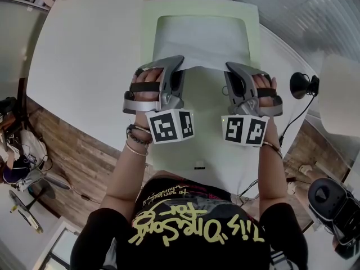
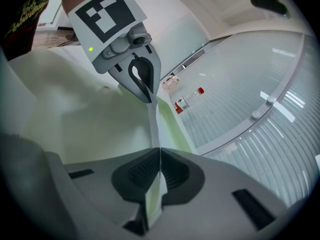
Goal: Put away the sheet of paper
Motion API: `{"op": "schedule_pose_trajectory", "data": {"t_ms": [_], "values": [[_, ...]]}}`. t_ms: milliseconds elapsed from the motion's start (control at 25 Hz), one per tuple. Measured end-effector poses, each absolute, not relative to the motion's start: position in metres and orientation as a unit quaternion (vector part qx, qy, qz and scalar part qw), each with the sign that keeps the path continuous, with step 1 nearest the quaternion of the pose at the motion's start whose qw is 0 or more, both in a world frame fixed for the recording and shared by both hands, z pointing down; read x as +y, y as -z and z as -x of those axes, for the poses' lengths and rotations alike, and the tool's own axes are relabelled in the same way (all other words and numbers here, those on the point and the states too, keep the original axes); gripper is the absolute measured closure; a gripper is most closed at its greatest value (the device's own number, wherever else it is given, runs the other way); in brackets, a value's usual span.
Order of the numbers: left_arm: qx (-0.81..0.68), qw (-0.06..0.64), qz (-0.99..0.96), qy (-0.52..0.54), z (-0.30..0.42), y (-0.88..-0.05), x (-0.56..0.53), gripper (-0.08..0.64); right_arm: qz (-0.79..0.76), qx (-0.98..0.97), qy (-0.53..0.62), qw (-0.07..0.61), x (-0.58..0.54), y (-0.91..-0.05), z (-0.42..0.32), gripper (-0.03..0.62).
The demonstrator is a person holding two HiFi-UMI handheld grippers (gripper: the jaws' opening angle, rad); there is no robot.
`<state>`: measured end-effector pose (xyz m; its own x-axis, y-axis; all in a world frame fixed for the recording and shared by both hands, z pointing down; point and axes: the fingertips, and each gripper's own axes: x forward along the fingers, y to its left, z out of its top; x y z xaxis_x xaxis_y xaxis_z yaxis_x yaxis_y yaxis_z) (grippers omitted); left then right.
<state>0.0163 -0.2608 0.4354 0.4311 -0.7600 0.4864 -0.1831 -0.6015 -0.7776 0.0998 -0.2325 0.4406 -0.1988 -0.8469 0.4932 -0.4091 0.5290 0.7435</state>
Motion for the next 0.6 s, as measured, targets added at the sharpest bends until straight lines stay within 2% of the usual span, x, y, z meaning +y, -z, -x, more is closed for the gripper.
{"op": "schedule_pose_trajectory", "data": {"t_ms": [600], "values": [[0.323, 0.295, 0.785, 0.44, -0.014, -0.433, -0.275, 0.551, -0.426, -0.741, 0.229, 0.466, -0.242, -0.44, -0.098, 0.584]]}}
